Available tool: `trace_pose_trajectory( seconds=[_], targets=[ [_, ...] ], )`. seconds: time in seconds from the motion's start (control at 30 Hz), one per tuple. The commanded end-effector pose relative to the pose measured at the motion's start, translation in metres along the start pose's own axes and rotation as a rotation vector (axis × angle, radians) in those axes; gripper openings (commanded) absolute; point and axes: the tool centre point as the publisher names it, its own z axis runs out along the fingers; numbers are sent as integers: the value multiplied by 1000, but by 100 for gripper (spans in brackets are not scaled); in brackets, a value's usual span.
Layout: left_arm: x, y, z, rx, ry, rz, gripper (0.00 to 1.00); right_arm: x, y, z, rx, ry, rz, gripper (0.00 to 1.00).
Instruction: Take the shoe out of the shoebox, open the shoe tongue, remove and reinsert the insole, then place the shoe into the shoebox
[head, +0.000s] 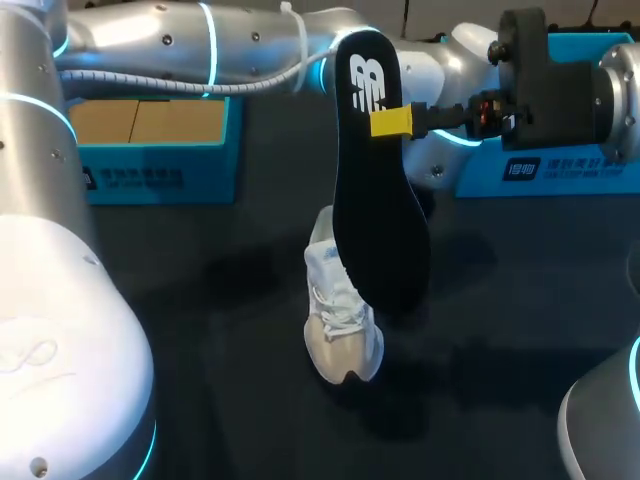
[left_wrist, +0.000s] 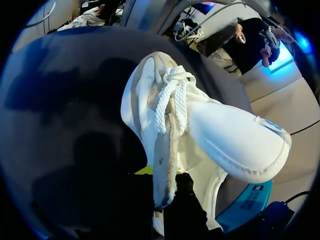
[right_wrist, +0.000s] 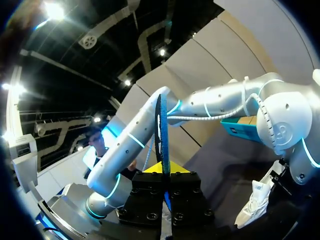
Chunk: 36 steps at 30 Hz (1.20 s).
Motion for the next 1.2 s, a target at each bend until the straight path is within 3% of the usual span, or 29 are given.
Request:
trace_pose_trajectory(
  seconds=[0.03,0.27,0.3,0.37,0.4,0.43,0.47,1.0,1.2],
  targets=[
    [-2,-2,7,2,4,-4,0,0,0,3,0,-2,2,0],
    [-5,-3,14,12,5,-20,0,0,0,3,0,-2,2,0],
    [-6,-3,15,12,6,-25,4,0,0,3,0,-2,2,0],
    [-7,-4,17,11,9,-28,38,0,0,3,0,-2,2,0],
    [-7,-4,17,10,10,-28,61,0,0,3,0,-2,2,0],
    [-7,-4,17,11,11,-28,94,0,0,3,0,-2,2,0],
    [-7,-5,17,11,10,-28,100,0,0,3,0,-2,2,0],
    [6,-2,-28,-14,-143,-16,100,0,0,3,0,-2,2,0],
    [9,4,-58,-32,-230,-24,100,0,0,3,0,-2,2,0]
  ],
)
